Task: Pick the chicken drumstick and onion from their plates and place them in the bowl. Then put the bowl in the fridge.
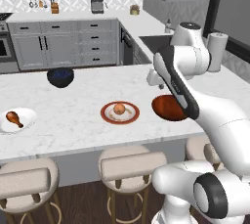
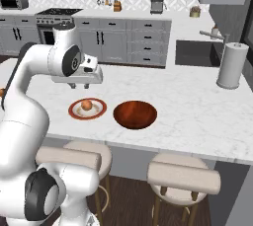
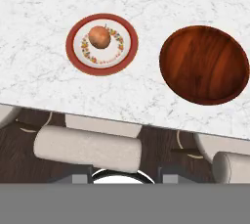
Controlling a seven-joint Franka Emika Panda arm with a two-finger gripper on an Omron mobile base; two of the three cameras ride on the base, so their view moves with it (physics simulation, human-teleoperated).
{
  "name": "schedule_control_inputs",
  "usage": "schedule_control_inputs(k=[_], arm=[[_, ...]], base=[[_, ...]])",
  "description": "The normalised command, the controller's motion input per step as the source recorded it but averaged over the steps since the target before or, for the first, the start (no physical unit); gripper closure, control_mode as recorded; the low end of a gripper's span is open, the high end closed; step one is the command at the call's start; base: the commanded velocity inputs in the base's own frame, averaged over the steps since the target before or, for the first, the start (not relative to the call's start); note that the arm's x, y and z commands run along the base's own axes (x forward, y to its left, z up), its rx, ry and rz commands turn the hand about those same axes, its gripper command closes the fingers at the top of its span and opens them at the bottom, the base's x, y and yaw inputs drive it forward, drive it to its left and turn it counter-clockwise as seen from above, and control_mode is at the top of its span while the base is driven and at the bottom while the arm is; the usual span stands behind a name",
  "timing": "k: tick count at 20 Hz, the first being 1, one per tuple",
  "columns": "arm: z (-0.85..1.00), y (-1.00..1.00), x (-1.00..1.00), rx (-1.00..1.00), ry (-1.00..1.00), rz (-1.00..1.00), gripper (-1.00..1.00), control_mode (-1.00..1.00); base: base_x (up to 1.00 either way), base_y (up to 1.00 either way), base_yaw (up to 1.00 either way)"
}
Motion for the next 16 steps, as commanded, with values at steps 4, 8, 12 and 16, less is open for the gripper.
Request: schedule_control_inputs(k=[4, 8, 12, 16], arm=[[-0.09, 0.22, 0.68, 0.00, 0.17, 0.07, -1.00, -1.00], [-0.26, 0.56, 1.00, -0.01, 0.17, 0.12, -1.00, -1.00], [-0.51, 0.58, 1.00, -0.03, 0.30, 0.14, -1.00, -1.00], [-0.76, 0.34, 1.00, -0.03, 0.34, 0.11, -1.00, -1.00]], base=[[0.00, 0.00, 0.00], [0.00, 0.00, 0.00], [0.00, 0.00, 0.00], [0.00, 0.00, 0.00]])
